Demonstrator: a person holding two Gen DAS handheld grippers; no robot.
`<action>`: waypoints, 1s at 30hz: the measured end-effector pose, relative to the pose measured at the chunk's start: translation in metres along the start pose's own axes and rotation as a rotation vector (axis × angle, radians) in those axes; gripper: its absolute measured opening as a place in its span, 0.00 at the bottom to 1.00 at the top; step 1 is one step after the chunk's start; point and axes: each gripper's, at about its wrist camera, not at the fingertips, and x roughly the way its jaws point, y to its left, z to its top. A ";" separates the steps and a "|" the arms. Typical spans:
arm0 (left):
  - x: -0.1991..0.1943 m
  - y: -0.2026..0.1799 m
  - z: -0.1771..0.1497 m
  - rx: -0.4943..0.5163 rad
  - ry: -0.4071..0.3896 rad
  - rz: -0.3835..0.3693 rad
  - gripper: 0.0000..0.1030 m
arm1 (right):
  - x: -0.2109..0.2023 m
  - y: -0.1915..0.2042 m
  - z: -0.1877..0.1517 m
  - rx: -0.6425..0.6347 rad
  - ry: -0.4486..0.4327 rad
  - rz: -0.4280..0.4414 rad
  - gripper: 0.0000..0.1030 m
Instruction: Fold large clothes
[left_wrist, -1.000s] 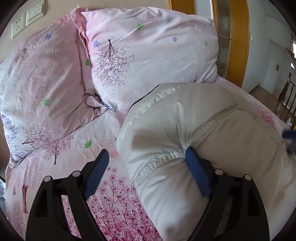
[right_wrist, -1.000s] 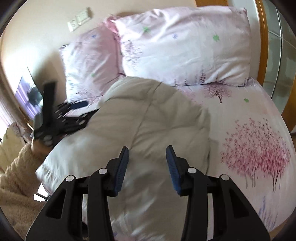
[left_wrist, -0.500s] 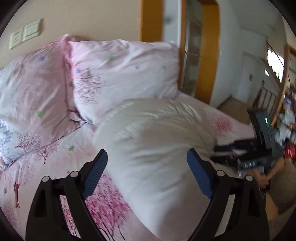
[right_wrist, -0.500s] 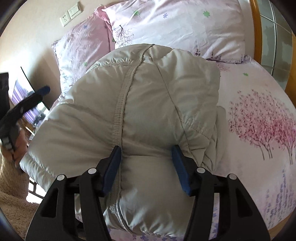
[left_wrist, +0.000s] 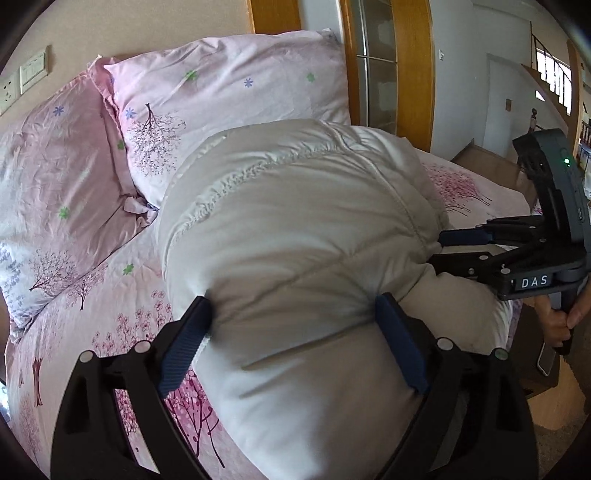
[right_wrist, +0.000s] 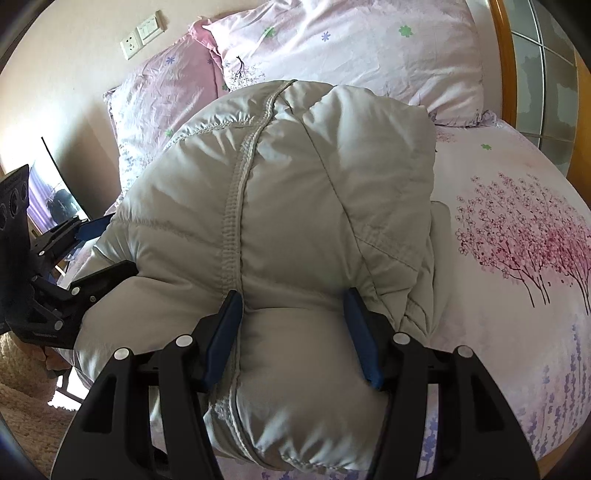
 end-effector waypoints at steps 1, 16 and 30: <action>0.000 0.000 -0.001 -0.005 -0.002 0.003 0.88 | 0.000 0.000 -0.001 -0.001 -0.004 -0.003 0.56; -0.026 0.026 -0.001 -0.154 -0.089 -0.071 0.90 | -0.005 0.000 -0.005 0.021 -0.042 -0.004 0.57; 0.011 0.157 -0.017 -0.650 0.021 -0.384 0.93 | -0.046 -0.077 0.031 0.407 -0.018 0.239 0.99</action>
